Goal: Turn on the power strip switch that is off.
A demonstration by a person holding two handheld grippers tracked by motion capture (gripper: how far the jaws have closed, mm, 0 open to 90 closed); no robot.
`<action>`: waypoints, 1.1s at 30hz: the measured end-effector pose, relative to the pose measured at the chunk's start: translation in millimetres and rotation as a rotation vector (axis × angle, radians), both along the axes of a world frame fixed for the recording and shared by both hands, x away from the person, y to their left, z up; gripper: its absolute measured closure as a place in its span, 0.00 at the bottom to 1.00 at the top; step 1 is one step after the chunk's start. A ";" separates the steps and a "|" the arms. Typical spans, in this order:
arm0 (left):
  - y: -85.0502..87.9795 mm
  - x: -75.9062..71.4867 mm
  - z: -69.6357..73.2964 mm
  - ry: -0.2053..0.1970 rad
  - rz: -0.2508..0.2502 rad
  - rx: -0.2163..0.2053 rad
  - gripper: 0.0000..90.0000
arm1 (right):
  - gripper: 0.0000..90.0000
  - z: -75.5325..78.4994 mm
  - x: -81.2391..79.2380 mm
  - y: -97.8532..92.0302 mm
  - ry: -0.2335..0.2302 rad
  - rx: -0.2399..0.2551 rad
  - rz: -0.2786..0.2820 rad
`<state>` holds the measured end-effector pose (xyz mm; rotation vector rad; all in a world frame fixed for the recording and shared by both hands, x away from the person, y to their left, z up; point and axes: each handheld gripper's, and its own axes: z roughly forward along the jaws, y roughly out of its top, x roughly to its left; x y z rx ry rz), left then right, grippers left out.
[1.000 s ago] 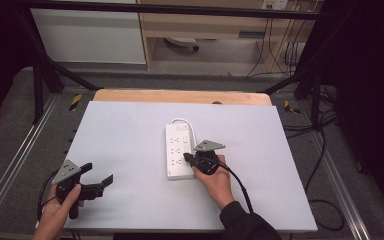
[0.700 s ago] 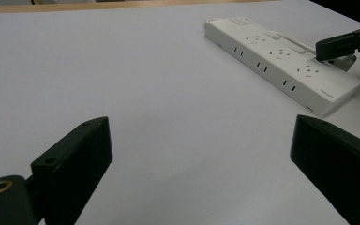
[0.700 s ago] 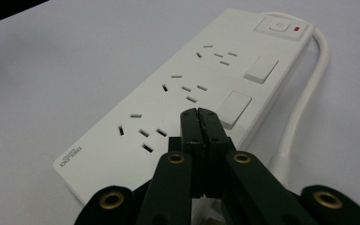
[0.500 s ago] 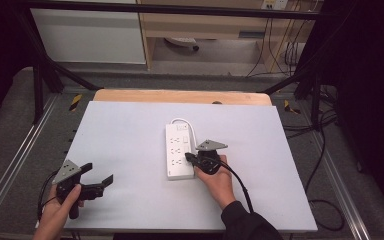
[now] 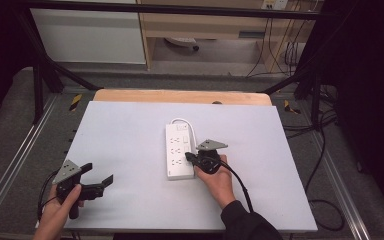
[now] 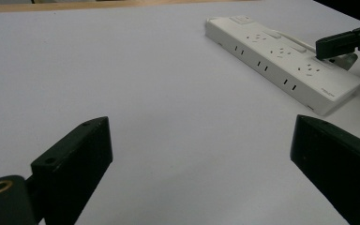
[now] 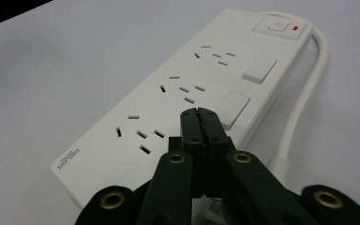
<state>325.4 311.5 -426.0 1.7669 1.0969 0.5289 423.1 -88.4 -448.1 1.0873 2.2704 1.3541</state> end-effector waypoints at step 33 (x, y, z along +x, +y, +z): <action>0.8 0.4 -0.5 0.001 0.001 0.003 0.07 | 0.98 7.3 -2.2 -2.6 -0.022 0.011 -0.012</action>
